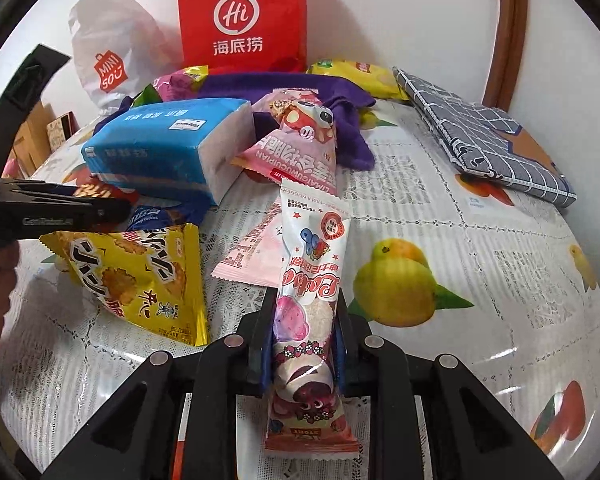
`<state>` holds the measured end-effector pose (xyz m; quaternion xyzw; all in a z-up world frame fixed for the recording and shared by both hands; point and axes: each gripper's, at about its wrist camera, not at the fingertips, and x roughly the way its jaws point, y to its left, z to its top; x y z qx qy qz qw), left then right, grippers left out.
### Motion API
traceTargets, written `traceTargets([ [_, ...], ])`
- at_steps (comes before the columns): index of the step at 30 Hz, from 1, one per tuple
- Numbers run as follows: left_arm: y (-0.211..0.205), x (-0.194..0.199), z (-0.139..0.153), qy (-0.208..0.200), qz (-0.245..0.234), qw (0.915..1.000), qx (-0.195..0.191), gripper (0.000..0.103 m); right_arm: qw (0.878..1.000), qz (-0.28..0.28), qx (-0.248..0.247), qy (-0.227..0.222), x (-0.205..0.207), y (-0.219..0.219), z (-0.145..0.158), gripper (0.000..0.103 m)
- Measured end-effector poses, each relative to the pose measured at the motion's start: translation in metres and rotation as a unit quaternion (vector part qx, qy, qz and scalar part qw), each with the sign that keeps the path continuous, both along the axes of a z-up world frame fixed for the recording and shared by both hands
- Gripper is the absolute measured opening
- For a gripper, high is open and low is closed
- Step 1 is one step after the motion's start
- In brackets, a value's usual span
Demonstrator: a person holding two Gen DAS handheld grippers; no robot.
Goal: Organize snacks
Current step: 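Close the right tool on the white packet while the left tool grasps the red packet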
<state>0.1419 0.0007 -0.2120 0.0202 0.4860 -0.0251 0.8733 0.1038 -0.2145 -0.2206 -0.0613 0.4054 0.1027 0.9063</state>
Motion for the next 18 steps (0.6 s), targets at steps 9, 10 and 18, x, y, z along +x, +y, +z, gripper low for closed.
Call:
traceTargets([
  [9,0.041,-0.045,-0.002,-0.024,0.044,0.9985,0.023,0.048,1.000,0.003,0.014,-0.004,-0.008,0.008,0.007,0.022],
  [10,0.048,-0.048,-0.003,-0.029,0.054,0.9981,0.009,0.048,1.000,0.006,0.016,-0.005,-0.008,0.012,0.007,0.022],
  [18,0.039,-0.054,-0.008,-0.066,0.055,0.9962,0.016,0.049,0.999,0.040,-0.001,-0.007,-0.008,0.036,0.002,0.022],
])
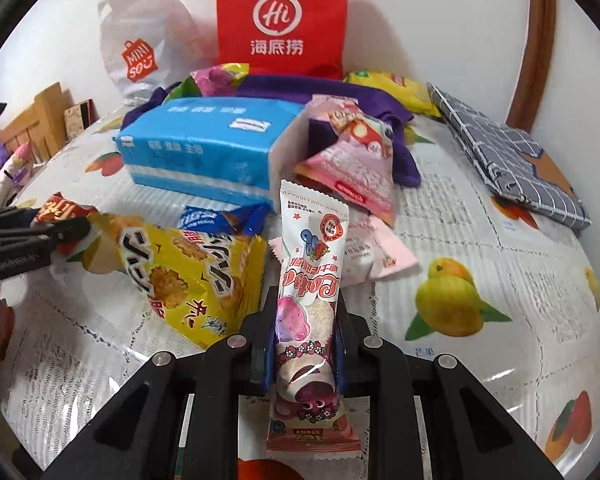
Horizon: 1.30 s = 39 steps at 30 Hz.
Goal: Organize snacks
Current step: 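Close the right tool on the white packet while the left tool grasps the red packet, then lift both held packets and carry them over the purple towel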
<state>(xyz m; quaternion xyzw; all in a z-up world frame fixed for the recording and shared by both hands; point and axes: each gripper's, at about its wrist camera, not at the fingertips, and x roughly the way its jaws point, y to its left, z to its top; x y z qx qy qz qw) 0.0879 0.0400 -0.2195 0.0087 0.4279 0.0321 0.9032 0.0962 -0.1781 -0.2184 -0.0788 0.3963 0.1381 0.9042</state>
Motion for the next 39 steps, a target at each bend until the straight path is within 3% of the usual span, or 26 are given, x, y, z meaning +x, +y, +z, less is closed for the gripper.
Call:
traceTargets([
  [8,0.0052,-0.0009,0.0014,0.000,0.000,0.9999,-0.017,0.051,1.000,-0.005,-0.006,0.003,0.0022,0.0010,-0.0016,0.022],
  [23,0.0017,-0.0001,-0.0005,0.001,-0.001,0.9999,-0.012,0.055,1.000,-0.018,-0.009,0.000,0.0024,-0.0004,-0.0022,0.023],
  [39,0.0005,0.0001,-0.0003,0.001,0.000,0.9999,-0.012,0.055,1.000,-0.024,0.003,0.006,0.0048,-0.0048,-0.0028,0.039],
])
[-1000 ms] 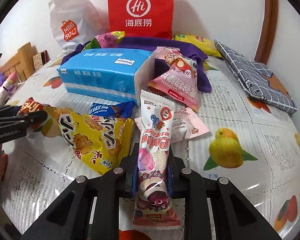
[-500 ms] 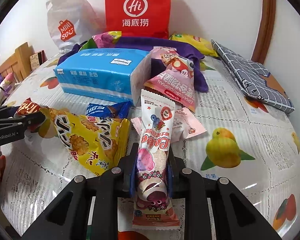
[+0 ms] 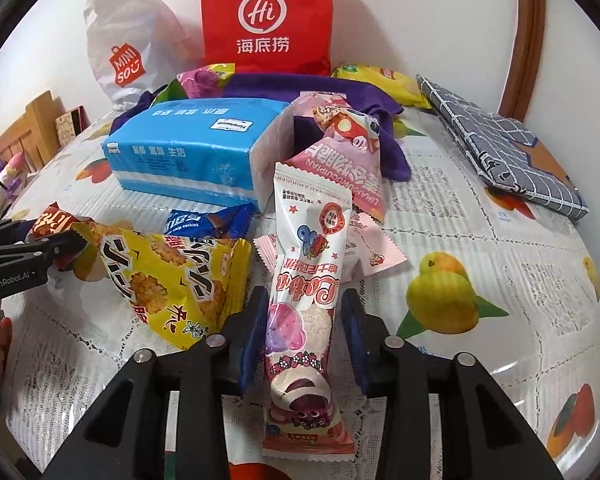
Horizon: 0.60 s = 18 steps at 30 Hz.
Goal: Organize snacks
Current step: 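Lift both held packets and carry them over the purple towel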
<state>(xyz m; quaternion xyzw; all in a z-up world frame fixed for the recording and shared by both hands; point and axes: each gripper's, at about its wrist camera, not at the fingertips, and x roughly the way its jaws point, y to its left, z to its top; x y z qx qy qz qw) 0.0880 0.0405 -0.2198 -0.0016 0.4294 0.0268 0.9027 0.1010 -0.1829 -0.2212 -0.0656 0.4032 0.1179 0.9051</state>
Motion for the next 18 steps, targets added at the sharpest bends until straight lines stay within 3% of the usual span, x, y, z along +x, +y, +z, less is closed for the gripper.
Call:
traceTargets([
  [6,0.002,0.000,0.001,-0.001,0.001,1.0000,0.001,0.051,1.000,0.000,0.000,-0.003,-0.002,0.001,0.001,0.039],
  [8,0.002,0.000,0.001,-0.002,0.001,1.0000,0.000,0.047,1.000,-0.003,0.000,-0.006,-0.004,0.000,0.001,0.032],
  [9,0.002,0.000,0.001,-0.003,0.001,1.0000,0.000,0.046,1.000,-0.003,0.000,-0.006,-0.004,-0.001,0.001,0.021],
  [18,0.008,-0.009,0.019,0.005,0.003,0.9997,-0.025,0.040,0.999,-0.025,0.007,-0.019,-0.014,-0.012,0.017,0.019],
])
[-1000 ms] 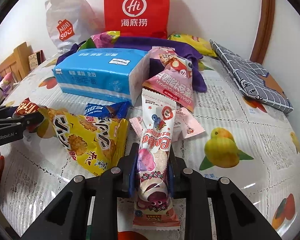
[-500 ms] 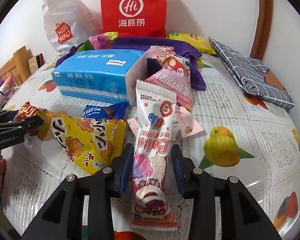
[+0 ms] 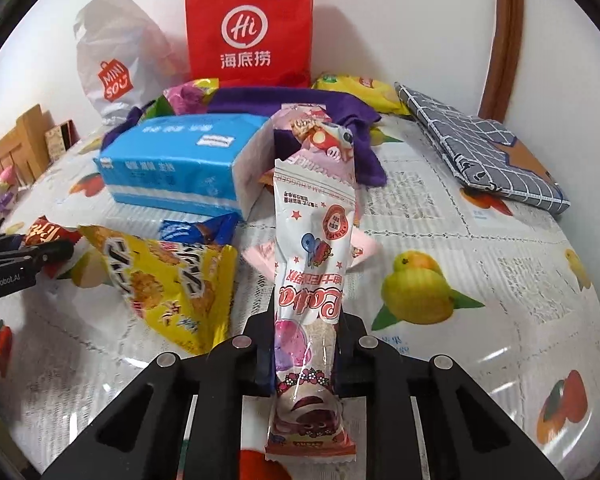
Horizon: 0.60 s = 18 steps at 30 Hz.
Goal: Organize snacks
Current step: 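Lift both held packets and carry them over the purple towel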
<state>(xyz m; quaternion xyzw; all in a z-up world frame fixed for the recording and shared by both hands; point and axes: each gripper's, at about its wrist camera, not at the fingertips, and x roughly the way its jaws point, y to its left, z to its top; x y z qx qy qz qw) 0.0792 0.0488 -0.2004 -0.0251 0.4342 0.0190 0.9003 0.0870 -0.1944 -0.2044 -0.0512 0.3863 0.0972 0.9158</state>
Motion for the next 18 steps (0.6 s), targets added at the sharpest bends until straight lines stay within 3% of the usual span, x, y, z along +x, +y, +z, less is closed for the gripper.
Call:
traceTargets([
  [3,-0.003,-0.004,0.022,-0.020,-0.001,0.9997,0.015,0.040,1.000,0.007,0.010,-0.003,0.000,-0.002,0.014,0.019],
  [7,-0.006,0.004,0.053,-0.040,-0.011,0.9991,-0.003,0.040,1.000,0.010,0.004,-0.028,0.011,0.002,0.040,0.019],
  [13,-0.014,0.037,0.100,-0.067,-0.014,0.9977,-0.002,0.040,0.998,0.026,0.037,-0.053,0.047,0.008,0.088,0.019],
  [18,-0.012,0.077,0.127,-0.073,0.001,0.9973,-0.005,0.040,0.997,0.013,0.028,-0.066,0.092,0.018,0.117,0.019],
])
